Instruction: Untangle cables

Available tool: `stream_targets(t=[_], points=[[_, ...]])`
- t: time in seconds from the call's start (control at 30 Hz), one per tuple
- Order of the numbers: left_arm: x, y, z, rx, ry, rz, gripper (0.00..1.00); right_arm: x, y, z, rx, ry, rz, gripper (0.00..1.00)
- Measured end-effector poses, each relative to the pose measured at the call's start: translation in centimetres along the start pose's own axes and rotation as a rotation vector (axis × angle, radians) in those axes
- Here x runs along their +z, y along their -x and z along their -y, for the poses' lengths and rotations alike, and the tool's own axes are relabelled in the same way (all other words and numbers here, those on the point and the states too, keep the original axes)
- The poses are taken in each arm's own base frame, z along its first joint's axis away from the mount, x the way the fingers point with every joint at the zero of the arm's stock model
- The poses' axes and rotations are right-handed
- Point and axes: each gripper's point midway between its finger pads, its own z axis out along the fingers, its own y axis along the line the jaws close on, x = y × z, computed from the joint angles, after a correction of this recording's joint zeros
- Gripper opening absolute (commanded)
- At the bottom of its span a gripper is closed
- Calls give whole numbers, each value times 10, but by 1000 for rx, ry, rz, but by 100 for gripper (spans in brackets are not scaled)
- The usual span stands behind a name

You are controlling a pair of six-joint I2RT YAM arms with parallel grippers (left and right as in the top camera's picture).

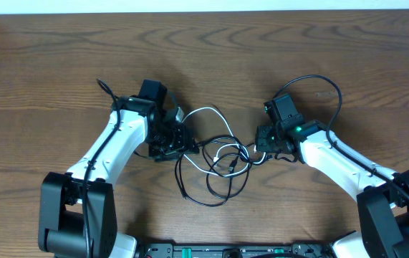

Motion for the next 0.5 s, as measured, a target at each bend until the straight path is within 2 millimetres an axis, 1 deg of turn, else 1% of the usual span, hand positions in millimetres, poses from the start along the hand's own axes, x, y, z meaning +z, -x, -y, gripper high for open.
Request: stream_targets(t=[0.03, 0.07, 0.1, 0.13, 0.2, 0.3, 0.4, 0.5], points=[[0, -1, 4, 6, -21, -5, 65, 0, 0, 0, 3, -1, 0, 29], [0, -2, 9, 11, -50, -12, 65, 0, 0, 0, 4, 2, -2, 19], [0, -2, 13, 14, -74, -16, 65, 0, -1, -2, 4, 11, -6, 6], [0, -4, 18, 19, -97, -24, 65, 0, -2, -4, 0, 20, -11, 1], [0, -6, 27, 37, -137, -35, 65, 0, -5, -7, -9, 45, -29, 1], [7, -16, 44, 93, -167, -64, 65, -1, -9, -10, -6, 84, -61, 1], [17, -25, 60, 136, -155, -84, 65, -3, -18, -10, 0, 101, -105, 1], [29, -29, 68, 148, -101, -70, 65, -3, -25, -11, -2, 114, -136, 1]])
